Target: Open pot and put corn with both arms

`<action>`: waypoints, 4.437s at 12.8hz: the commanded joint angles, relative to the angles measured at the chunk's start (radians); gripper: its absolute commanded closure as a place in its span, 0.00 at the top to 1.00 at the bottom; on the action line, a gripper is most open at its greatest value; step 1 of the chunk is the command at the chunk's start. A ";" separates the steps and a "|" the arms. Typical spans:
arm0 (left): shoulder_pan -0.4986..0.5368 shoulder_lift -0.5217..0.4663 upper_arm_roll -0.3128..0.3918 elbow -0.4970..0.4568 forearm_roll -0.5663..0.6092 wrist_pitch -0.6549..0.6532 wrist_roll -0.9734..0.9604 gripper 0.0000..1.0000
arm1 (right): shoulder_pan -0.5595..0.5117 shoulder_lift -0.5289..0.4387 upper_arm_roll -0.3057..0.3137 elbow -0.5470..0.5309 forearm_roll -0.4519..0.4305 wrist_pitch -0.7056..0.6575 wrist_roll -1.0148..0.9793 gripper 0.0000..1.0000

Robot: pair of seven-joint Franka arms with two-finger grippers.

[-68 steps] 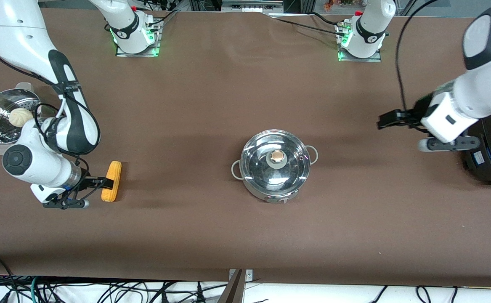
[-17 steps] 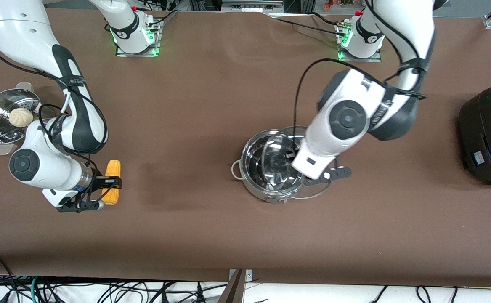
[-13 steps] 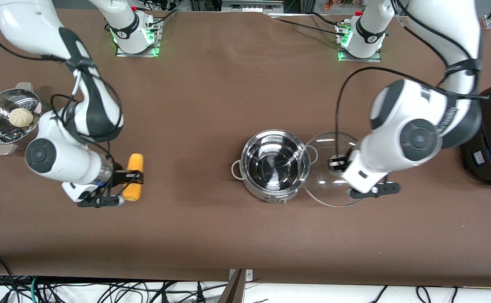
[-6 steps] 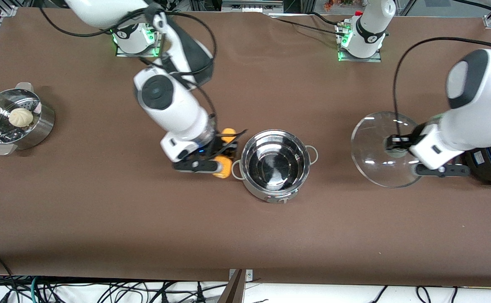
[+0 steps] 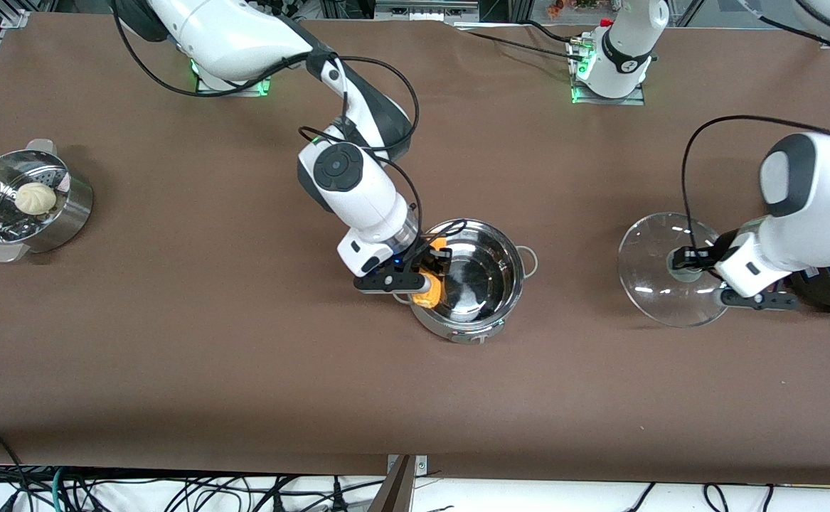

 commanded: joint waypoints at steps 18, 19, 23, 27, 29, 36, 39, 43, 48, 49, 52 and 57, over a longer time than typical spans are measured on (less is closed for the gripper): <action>0.034 0.091 0.004 -0.045 0.045 0.258 0.007 1.00 | 0.111 0.130 -0.055 0.099 -0.134 0.114 0.119 1.00; 0.039 0.052 0.004 -0.045 0.045 0.220 0.010 1.00 | 0.093 0.110 -0.056 0.105 -0.137 0.053 0.110 1.00; 0.040 -0.149 0.000 -0.046 0.045 0.051 -0.004 1.00 | -0.080 -0.024 -0.047 0.099 -0.090 -0.197 -0.106 1.00; 0.040 -0.251 -0.008 0.007 0.044 -0.099 -0.033 1.00 | -0.271 -0.133 -0.048 0.102 0.048 -0.441 -0.247 1.00; 0.036 -0.262 -0.022 0.065 0.035 -0.163 -0.058 1.00 | -0.338 -0.179 -0.059 0.108 0.036 -0.611 -0.409 1.00; -0.073 -0.256 0.056 0.265 0.044 -0.421 -0.044 1.00 | -0.529 -0.482 -0.106 -0.197 0.028 -0.667 -0.615 1.00; -0.124 -0.248 0.128 0.264 0.035 -0.415 -0.048 1.00 | -0.555 -0.640 -0.156 -0.330 0.022 -0.667 -0.613 1.00; -0.122 -0.246 0.119 0.273 0.030 -0.423 -0.058 1.00 | -0.570 -0.794 -0.223 -0.464 0.024 -0.687 -0.619 1.00; -0.105 -0.248 0.127 0.315 0.009 -0.429 -0.050 1.00 | -0.579 -0.837 -0.231 -0.479 -0.042 -0.722 -0.802 1.00; -0.104 -0.248 0.128 0.334 0.010 -0.455 -0.047 1.00 | -0.589 -0.840 -0.239 -0.490 -0.039 -0.725 -0.845 1.00; -0.086 -0.248 0.122 0.357 0.009 -0.466 -0.054 1.00 | -0.590 -0.848 -0.242 -0.513 -0.039 -0.727 -0.840 1.00; -0.084 -0.248 0.127 0.356 0.009 -0.493 -0.055 1.00 | -0.590 -0.763 -0.245 -0.437 -0.030 -0.742 -0.847 1.00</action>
